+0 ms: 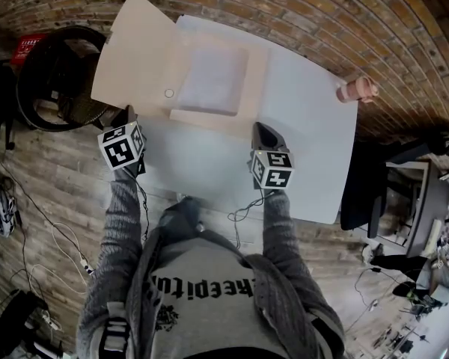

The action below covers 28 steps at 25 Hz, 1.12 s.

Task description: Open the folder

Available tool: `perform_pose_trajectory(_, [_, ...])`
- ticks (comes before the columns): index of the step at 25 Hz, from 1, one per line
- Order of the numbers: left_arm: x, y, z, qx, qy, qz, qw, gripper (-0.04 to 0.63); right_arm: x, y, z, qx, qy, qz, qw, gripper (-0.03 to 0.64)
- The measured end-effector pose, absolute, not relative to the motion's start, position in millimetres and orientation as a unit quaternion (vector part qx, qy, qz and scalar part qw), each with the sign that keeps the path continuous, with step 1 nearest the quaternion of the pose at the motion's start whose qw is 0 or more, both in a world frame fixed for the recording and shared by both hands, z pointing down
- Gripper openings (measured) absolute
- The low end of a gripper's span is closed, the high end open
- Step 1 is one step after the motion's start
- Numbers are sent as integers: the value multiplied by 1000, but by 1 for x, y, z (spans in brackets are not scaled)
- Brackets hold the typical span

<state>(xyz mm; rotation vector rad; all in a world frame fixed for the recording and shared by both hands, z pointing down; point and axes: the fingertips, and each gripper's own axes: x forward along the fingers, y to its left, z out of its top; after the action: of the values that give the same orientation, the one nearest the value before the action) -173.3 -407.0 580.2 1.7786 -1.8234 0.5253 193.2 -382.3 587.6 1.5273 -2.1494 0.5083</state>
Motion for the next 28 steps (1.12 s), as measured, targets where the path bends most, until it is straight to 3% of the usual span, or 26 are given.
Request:
perform_pose_trajectory(7, [-153, -408, 554, 697, -659, 158, 233, 13, 190, -379, 586, 558, -775, 187, 230, 3])
perform_pose_trajectory(13, [-136, -408, 535, 724, -645, 154, 188, 14, 178, -372, 562, 561, -787, 179, 185, 4])
perform_pose_trajectory(28, [-96, -362, 483, 783, -595, 100, 152, 41, 166, -343, 490, 556, -813, 132, 107, 5])
